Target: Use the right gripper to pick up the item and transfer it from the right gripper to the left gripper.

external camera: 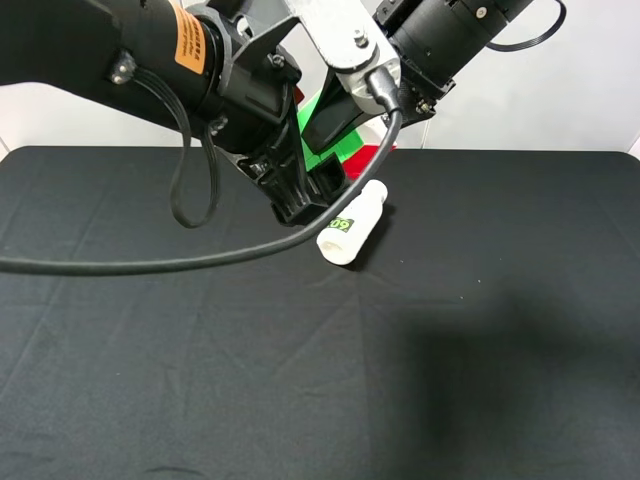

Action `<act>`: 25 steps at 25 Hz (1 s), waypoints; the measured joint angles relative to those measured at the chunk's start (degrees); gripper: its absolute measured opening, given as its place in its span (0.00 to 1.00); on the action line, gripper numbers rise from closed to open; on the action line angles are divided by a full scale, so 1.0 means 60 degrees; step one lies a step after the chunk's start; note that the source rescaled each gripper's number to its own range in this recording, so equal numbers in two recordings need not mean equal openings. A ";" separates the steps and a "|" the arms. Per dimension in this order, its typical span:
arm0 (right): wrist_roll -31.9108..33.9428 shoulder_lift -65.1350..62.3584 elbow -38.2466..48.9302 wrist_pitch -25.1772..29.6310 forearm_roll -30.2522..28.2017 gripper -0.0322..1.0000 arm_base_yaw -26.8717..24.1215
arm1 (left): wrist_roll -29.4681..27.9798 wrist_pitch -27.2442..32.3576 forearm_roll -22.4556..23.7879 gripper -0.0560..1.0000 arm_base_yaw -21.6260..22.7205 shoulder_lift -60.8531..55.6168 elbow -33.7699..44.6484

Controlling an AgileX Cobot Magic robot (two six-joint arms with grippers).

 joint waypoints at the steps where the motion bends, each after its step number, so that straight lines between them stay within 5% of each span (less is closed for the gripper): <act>1: 0.0000 0.0000 0.0000 0.0000 0.0018 0.04 0.0000 | 0.0000 0.0000 0.0000 0.83 0.0000 0.0000 0.0000; 4: 0.0000 0.0000 0.0000 0.0000 0.0077 0.04 0.0000 | -0.0029 0.0000 0.0000 0.59 0.0000 0.0000 0.0000; 8: 0.0000 0.0000 0.0000 -0.0078 0.0082 0.04 0.0000 | -0.0048 0.0000 -0.0043 0.11 -0.0011 0.0000 0.0000; 22: 0.0032 0.0000 0.0000 -0.0212 0.0124 0.06 0.0000 | -0.0060 0.0021 -0.0025 0.08 -0.0011 0.0000 0.0000; 25: 0.0023 0.0000 0.0000 -0.0291 0.0136 0.72 0.0000 | -0.0071 0.0004 -0.0031 0.05 -0.0011 0.0000 0.0000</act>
